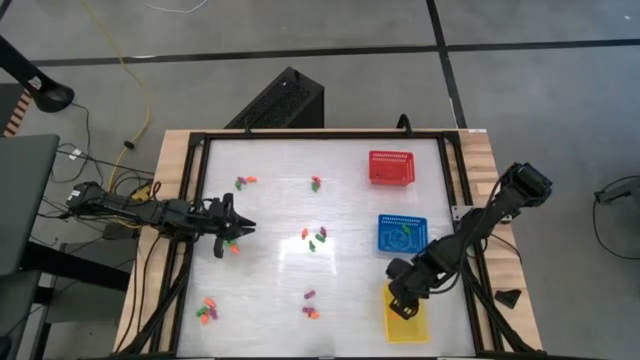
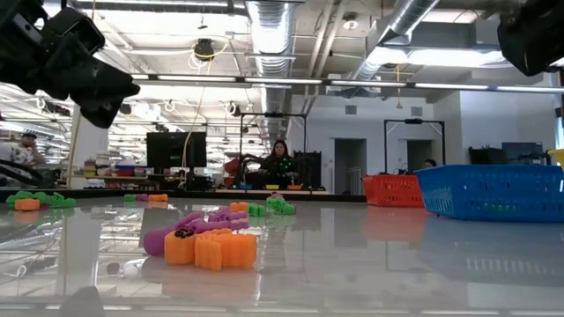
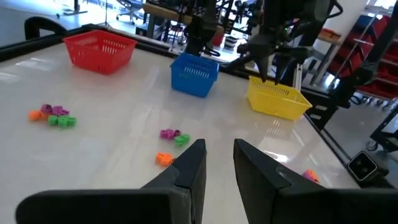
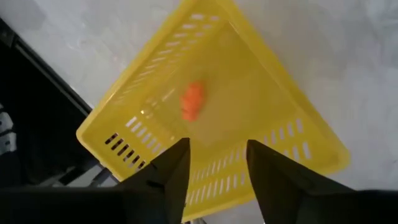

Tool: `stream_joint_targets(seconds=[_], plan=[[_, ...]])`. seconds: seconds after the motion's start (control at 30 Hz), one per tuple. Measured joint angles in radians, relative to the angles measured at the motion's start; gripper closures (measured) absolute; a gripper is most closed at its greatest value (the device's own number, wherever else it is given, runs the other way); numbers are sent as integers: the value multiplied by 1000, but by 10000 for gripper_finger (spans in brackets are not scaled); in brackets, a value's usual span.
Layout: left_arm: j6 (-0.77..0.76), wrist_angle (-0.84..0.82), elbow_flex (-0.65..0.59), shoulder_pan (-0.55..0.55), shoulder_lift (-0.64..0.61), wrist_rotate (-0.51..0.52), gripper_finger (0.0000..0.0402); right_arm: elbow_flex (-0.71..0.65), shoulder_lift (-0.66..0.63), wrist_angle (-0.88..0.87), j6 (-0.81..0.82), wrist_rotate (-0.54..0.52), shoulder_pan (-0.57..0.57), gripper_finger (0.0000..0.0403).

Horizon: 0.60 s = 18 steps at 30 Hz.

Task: Sort Halloween decoration
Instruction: Put the green skeleton toy into the blue basket

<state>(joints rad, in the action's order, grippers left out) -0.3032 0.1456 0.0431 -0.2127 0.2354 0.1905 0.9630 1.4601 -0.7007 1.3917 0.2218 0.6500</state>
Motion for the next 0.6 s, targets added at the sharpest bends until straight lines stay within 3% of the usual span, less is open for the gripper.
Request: stream_joint_targets(seconds=[0.2,0.3,0.4,0.6], plan=[[121,106,0,0,0,-1,329,0,-40,7,17,63,-3,208],[205,180,2,0,0,-16,321,0,-75,29,-10,-2,-2,218],[273,227,2,0,0,-18,306,0,-100,87,-168,-208,-11,227],[383,306,2,11,22,37,259,1,-65,324,-678,-800,-41,231]])
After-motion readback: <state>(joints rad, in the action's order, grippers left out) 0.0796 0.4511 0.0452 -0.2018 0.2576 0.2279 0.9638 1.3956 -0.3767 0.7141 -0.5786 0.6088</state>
